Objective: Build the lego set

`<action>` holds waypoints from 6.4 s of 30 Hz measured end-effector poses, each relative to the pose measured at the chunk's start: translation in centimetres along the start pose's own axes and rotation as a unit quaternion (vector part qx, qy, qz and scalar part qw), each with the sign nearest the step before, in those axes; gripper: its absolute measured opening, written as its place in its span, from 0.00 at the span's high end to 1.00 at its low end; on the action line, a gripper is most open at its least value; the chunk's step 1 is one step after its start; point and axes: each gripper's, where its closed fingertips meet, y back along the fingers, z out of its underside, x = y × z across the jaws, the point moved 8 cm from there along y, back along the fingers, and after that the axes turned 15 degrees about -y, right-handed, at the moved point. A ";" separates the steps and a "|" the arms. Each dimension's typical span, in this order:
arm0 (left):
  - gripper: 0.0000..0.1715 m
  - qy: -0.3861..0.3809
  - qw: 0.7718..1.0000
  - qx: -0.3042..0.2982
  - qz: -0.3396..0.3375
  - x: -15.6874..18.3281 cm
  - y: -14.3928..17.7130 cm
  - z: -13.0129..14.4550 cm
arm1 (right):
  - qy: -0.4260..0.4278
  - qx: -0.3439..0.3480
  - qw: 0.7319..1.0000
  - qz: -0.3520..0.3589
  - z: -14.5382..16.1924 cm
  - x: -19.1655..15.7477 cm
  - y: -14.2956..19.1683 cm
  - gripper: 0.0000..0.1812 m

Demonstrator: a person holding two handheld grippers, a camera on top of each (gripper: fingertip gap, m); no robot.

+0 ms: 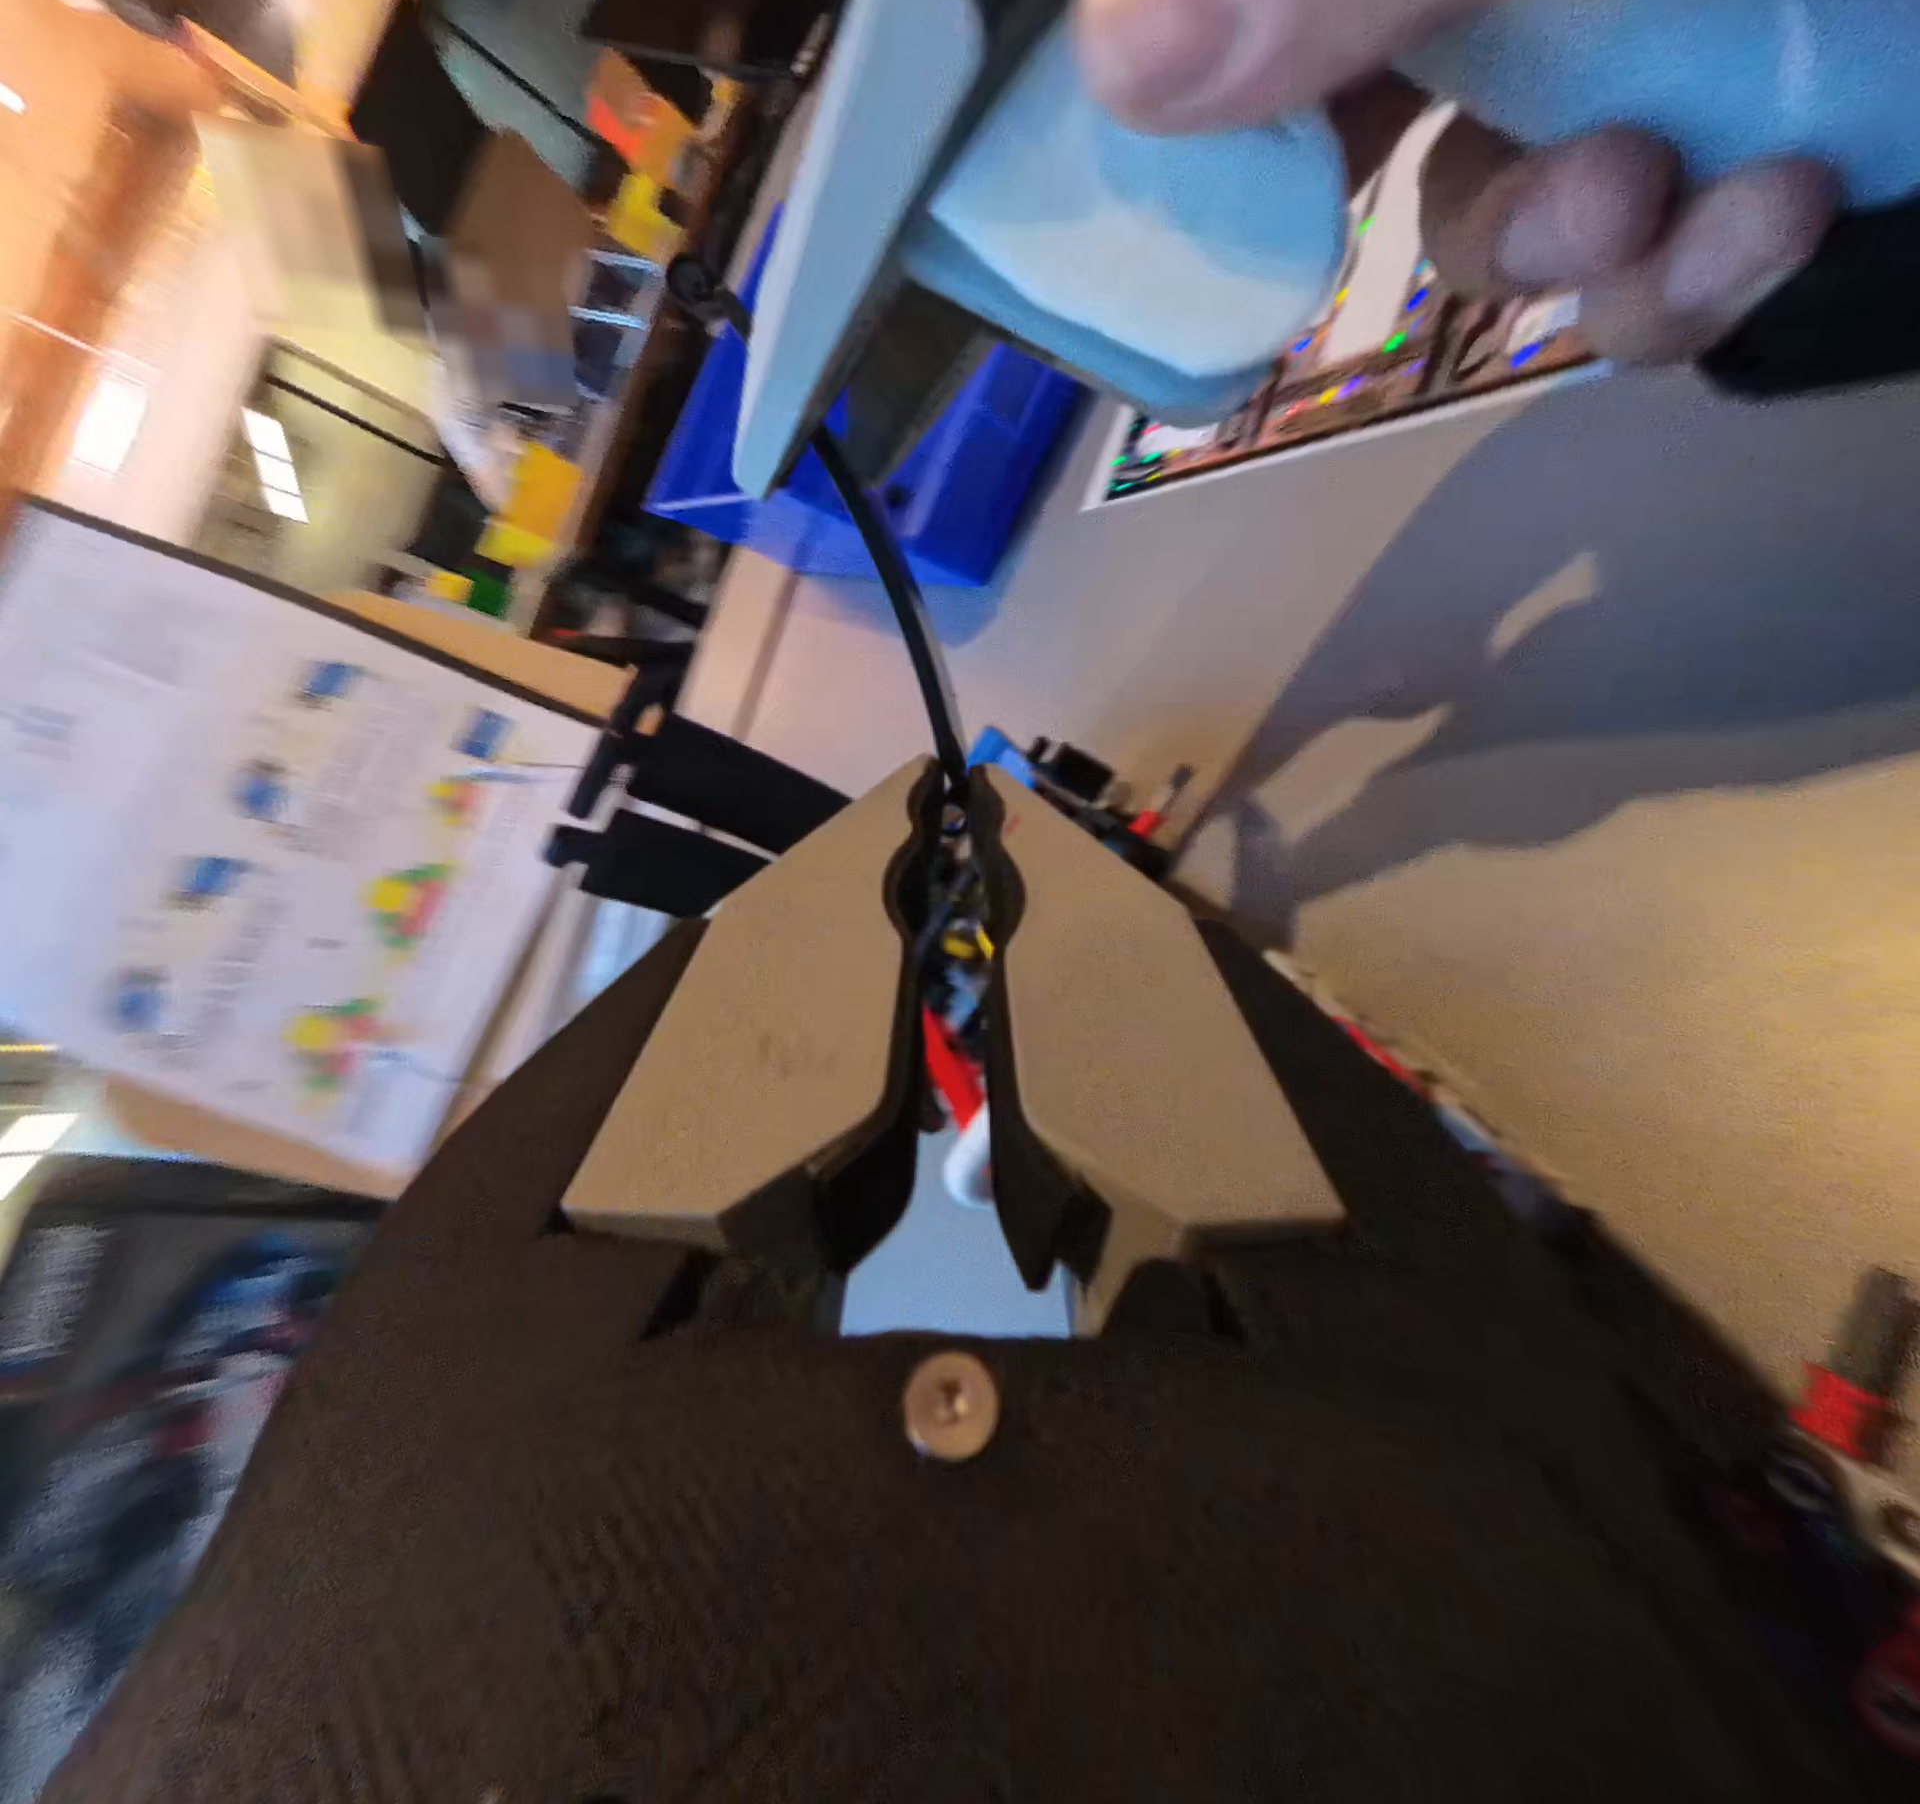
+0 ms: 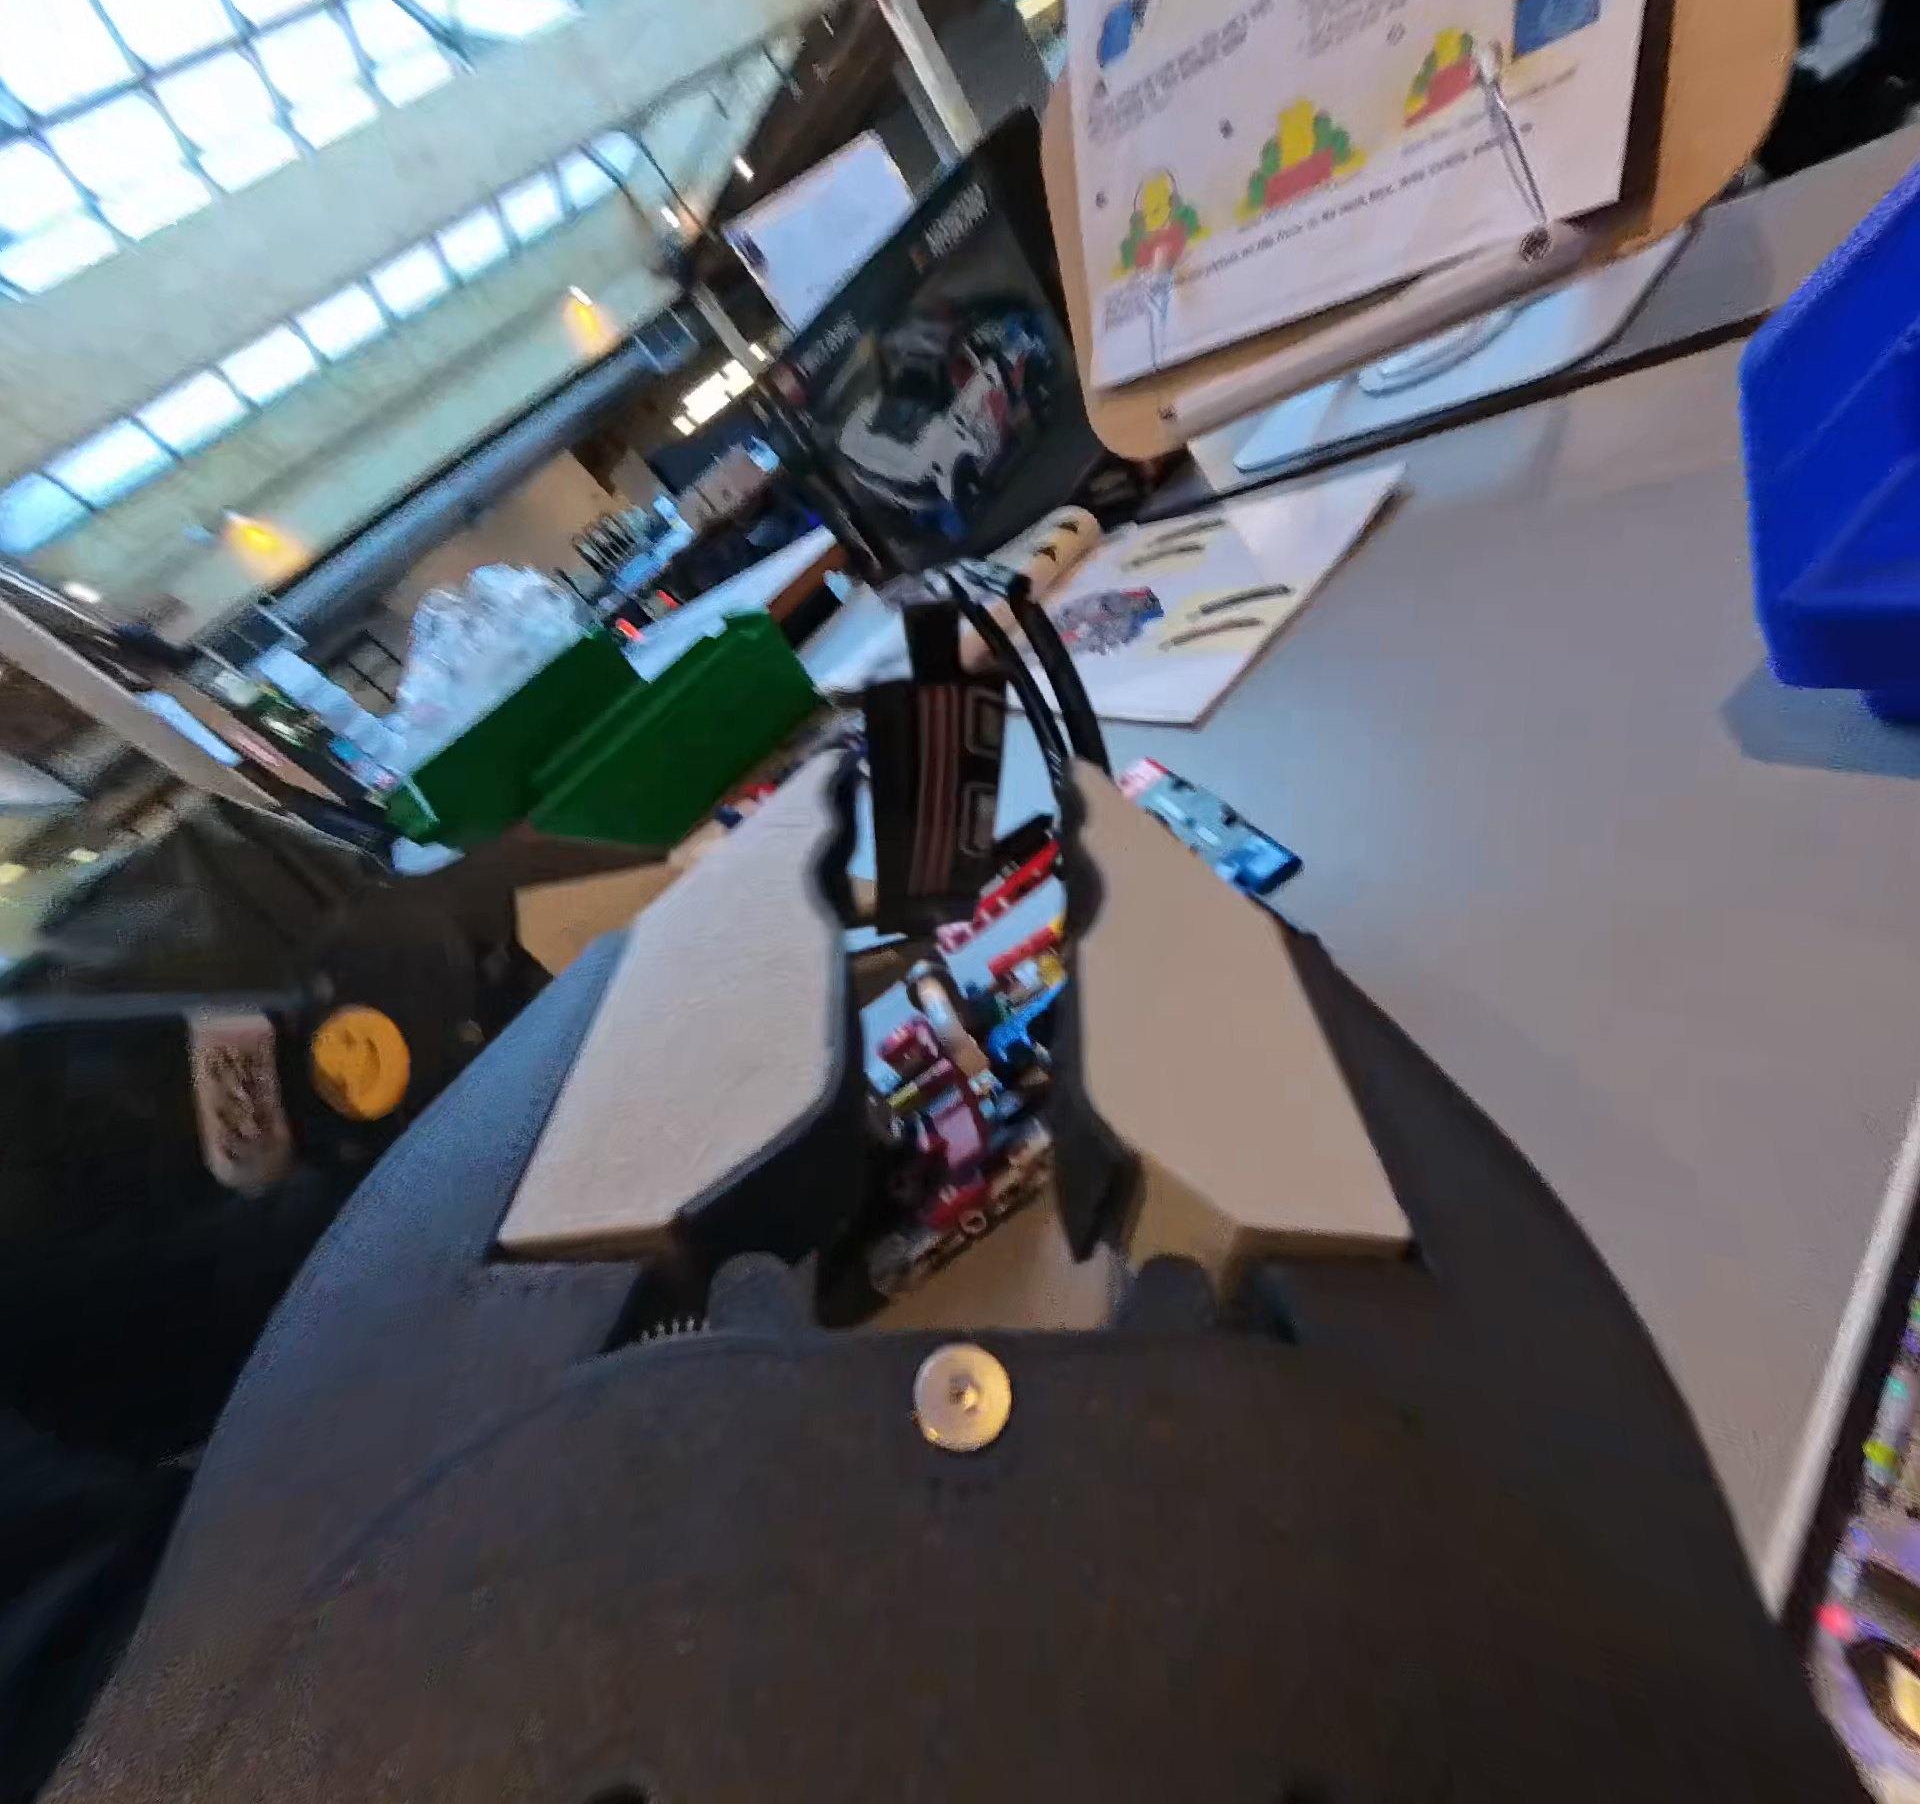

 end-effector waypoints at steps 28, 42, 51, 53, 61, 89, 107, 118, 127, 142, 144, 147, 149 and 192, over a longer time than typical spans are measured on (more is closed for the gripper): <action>0.87 -0.070 0.995 0.068 -0.028 0.9 1.9 -0.4 | 0.654 0.046 0.748 0.103 2.2 -7.5 0.6 0.89; 0.82 -0.114 0.972 0.125 0.161 -5.9 2.7 -2.4 | 0.482 -0.190 0.846 -0.124 0.2 -2.9 0.8 0.89; 0.90 -0.132 0.941 0.136 0.280 -6.0 1.2 -3.8 | 0.376 -0.296 0.846 -0.234 -0.4 -1.9 0.1 0.89; 0.92 -0.124 0.935 0.141 0.301 -6.2 1.0 -3.8 | 0.364 -0.315 0.841 -0.248 -0.2 -1.9 -0.2 0.88; 1.00 -0.080 0.943 0.043 0.319 -7.8 -1.1 -2.7 | 0.286 -0.278 0.904 -0.151 -1.3 0.5 -1.9 0.88; 1.00 -0.003 0.923 0.056 0.381 -11.1 -4.3 -1.5 | 0.276 -0.304 0.910 -0.060 -1.0 3.2 -5.0 0.95; 0.67 0.171 0.939 0.045 0.295 -11.5 -1.5 3.5 | 0.243 -0.318 0.916 -0.034 -1.0 4.9 -5.4 1.00; 0.51 0.226 0.914 0.008 0.337 -6.2 -6.6 10.3 | 0.238 -0.346 0.908 -0.015 -0.6 5.7 -6.2 1.00; 0.58 0.196 0.914 0.032 0.353 -5.0 -8.6 9.3 | 0.242 -0.341 0.908 -0.014 0.1 5.9 -6.2 1.00; 0.69 0.188 0.891 0.022 0.413 -4.3 -8.8 9.1 | 0.294 -0.389 0.873 0.020 0.2 5.3 -6.4 1.00; 0.69 0.190 0.890 0.023 0.413 -4.3 -8.8 9.1 | 0.293 -0.400 0.868 0.030 0.1 5.1 -6.6 1.00; 0.69 0.192 0.889 0.022 0.415 -4.3 -8.9 9.1 | 0.288 -0.416 0.861 0.045 0.0 4.8 -6.8 1.00; 0.69 0.194 0.889 0.022 0.415 -4.3 -8.9 9.1 | 0.281 -0.430 0.856 0.054 -0.1 4.7 -7.0 1.00; 0.71 0.201 0.893 0.023 0.402 -4.2 -8.8 9.3 | 0.309 -0.395 0.864 0.043 0.8 5.0 -7.2 0.99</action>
